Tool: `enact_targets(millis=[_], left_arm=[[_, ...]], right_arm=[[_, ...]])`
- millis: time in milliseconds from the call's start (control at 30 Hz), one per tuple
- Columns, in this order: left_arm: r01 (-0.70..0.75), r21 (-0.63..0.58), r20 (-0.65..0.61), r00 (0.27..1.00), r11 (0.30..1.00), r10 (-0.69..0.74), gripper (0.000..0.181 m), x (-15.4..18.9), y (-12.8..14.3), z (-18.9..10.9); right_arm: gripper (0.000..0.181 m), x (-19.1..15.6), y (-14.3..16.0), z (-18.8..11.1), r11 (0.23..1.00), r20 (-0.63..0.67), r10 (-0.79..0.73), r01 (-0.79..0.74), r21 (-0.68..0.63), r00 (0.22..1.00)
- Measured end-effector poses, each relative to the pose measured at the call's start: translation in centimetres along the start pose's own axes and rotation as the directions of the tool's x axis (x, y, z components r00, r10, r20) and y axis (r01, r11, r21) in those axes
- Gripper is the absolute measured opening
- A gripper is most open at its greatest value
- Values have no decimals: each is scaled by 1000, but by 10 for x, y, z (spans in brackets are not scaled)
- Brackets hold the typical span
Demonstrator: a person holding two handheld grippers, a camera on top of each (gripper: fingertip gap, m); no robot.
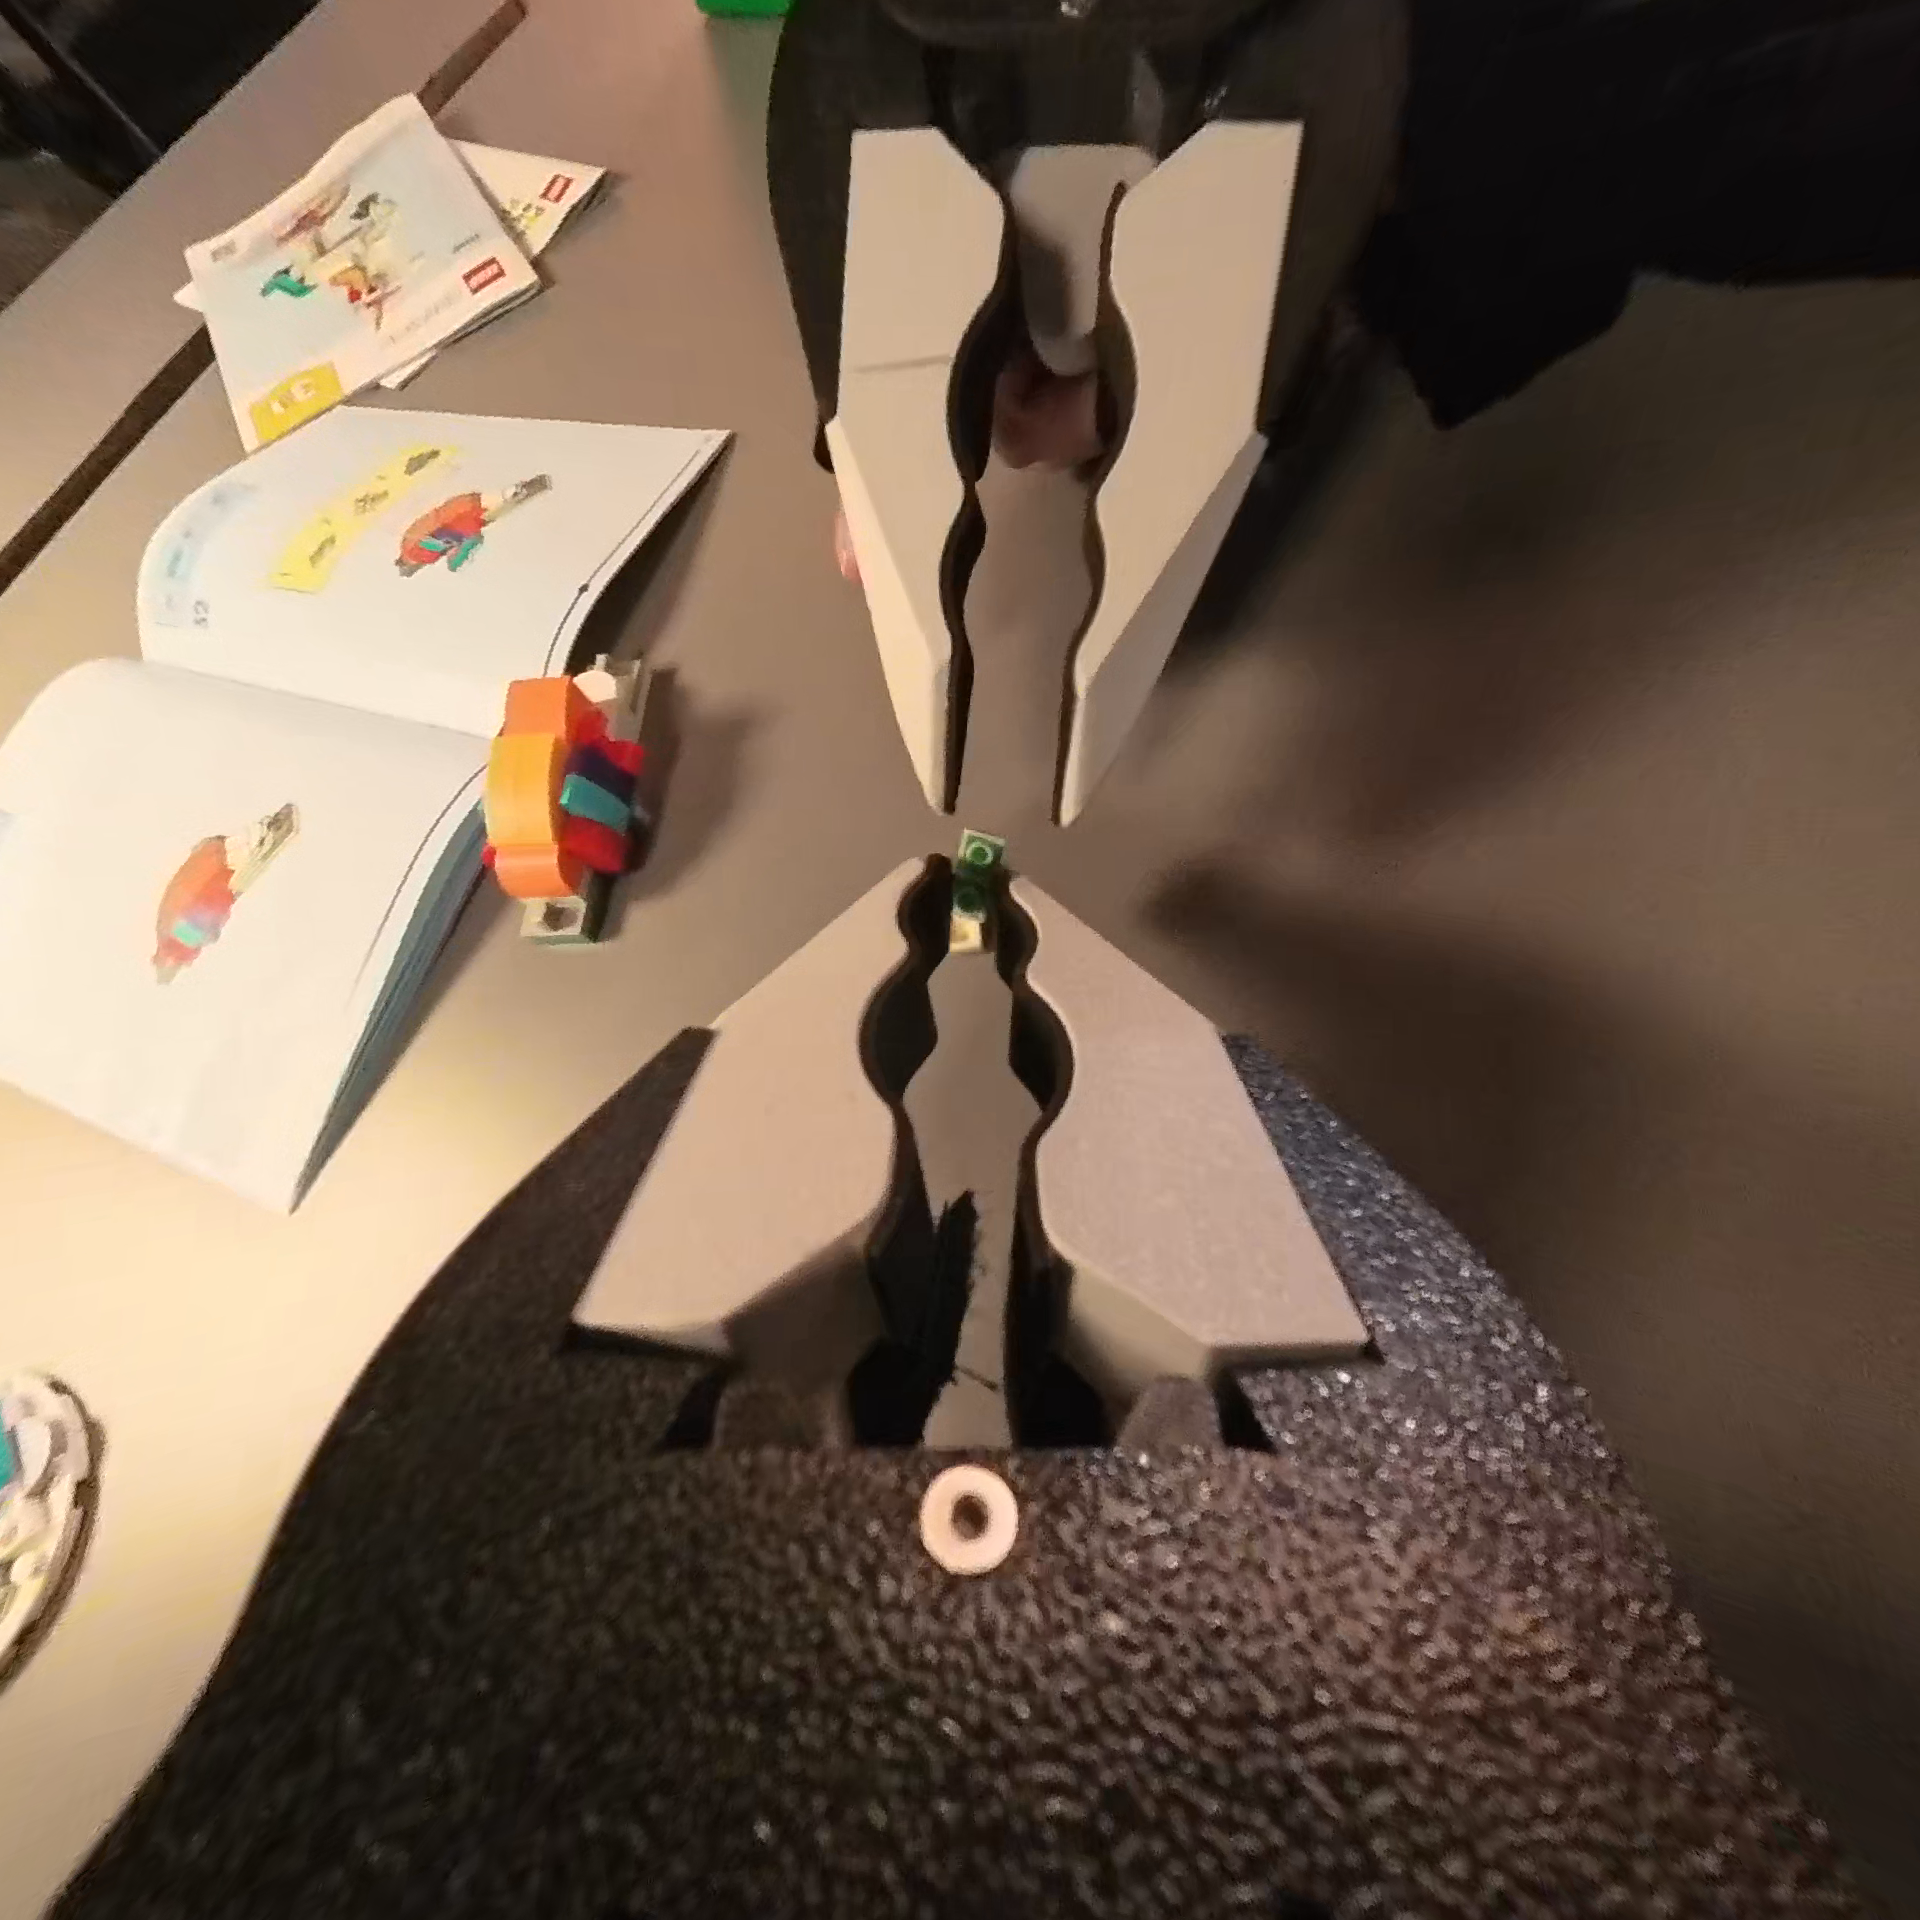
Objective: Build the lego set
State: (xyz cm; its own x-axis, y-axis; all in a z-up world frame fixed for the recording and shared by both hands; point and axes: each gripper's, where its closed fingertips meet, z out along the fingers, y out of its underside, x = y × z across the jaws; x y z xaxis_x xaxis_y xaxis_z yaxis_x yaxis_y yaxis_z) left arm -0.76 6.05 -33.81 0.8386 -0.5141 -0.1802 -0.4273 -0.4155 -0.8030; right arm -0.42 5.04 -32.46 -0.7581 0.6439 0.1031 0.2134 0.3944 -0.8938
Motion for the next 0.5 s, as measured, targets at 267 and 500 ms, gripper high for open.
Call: enact_targets(millis=[267, 500], left_arm=[[39, 29, -2, 999, 999, -39, 6, -3, -6, 2], [24, 1, 17, 1000, 1000, -24, 6, -2, -3, 1]], right_arm=[[7, 7, 4, 2, 999, -41, 23, -24, -26, 999], [8, 11, 7, 3, 999, -71, -3, -1, -47, 997]])
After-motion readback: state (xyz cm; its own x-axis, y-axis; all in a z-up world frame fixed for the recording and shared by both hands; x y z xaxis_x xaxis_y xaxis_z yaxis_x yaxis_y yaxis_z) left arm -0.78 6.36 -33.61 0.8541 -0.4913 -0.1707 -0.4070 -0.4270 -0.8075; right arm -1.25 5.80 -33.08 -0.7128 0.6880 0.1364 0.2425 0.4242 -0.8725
